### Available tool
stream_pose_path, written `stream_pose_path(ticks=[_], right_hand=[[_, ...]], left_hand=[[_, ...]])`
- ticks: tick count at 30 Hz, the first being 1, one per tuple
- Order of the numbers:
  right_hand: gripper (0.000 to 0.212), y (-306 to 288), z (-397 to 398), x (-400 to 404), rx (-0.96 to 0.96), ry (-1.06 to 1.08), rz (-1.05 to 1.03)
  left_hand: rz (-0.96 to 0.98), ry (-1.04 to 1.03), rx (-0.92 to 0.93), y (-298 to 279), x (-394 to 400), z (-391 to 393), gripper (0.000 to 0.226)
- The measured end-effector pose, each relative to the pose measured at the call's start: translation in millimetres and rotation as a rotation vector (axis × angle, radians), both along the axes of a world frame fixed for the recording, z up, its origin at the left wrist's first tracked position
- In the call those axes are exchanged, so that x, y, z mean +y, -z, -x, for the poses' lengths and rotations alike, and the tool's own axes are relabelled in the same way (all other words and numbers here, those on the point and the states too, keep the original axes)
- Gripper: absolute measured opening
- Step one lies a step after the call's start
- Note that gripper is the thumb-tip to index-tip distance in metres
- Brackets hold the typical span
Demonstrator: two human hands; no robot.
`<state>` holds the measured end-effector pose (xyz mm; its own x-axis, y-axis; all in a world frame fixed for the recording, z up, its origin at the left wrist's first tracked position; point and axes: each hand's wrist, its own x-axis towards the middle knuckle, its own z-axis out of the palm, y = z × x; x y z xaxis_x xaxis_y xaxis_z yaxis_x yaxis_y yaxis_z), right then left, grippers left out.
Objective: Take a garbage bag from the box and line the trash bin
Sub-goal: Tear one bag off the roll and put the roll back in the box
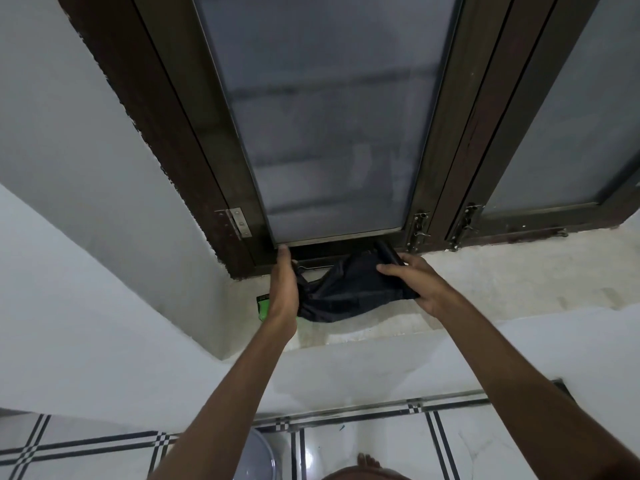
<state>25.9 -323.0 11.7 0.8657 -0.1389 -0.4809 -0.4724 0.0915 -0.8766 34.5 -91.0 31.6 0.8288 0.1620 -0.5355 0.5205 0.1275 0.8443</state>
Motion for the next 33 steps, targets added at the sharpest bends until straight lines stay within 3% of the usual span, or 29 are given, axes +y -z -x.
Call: stream_pose_path(ticks=[2,4,6,8,11,14,17,21,23,26,30,33], right_hand=[[0.040,-3.6,1.0,3.5,-0.038,0.000,-0.060],[0.035,-8.3,2.4,6.5,-0.063,-0.019,-0.122],[0.029,-11.5,2.4,6.8,-0.071,-0.036,-0.124],[0.023,-14.4,2.8,4.2,-0.065,-0.032,-0.056],[0.025,-12.4,4.4,-5.0,-0.007,-0.017,-0.019],[0.032,-7.7,5.1,-8.8,0.006,-0.039,-0.101],[0.032,-9.3,5.8,-4.2,-0.017,-0.054,-0.151],[0.047,-3.1,4.4,-1.2,-0.032,-0.019,-0.037],[0.037,-3.6,4.3,-1.9,-0.030,-0.010,-0.036],[0.024,-7.9,6.3,-2.8,-0.024,-0.024,-0.093],[0.022,-11.8,8.2,-0.4,0.049,0.027,-0.168],[0.028,-9.3,6.2,0.7,-0.006,0.072,-0.126]], left_hand=[[-0.129,0.229,-0.023,-5.8,-6.9,6.9,0.090],[-0.270,0.468,-0.048,-7.2,-11.9,8.7,0.096],[-0.416,0.606,-0.085,-6.0,-14.7,7.8,0.067],[-0.471,0.579,-0.124,-2.3,-15.6,4.4,0.034],[-0.346,0.426,-0.130,-6.8,-14.4,2.5,0.016],[-0.218,0.332,-0.082,-2.5,-11.4,-1.5,0.022],[-0.077,0.280,-0.094,-1.4,-13.2,-1.2,0.013],[0.106,0.186,-0.065,-9.8,-21.9,0.0,0.026],[0.157,0.155,-0.020,-13.7,-24.0,0.6,0.026],[0.176,0.164,0.006,-14.4,-19.7,0.2,0.027],[0.158,0.262,0.009,-11.5,-13.1,-1.1,0.034],[0.197,0.332,0.012,-12.4,-9.6,-0.3,0.030]])
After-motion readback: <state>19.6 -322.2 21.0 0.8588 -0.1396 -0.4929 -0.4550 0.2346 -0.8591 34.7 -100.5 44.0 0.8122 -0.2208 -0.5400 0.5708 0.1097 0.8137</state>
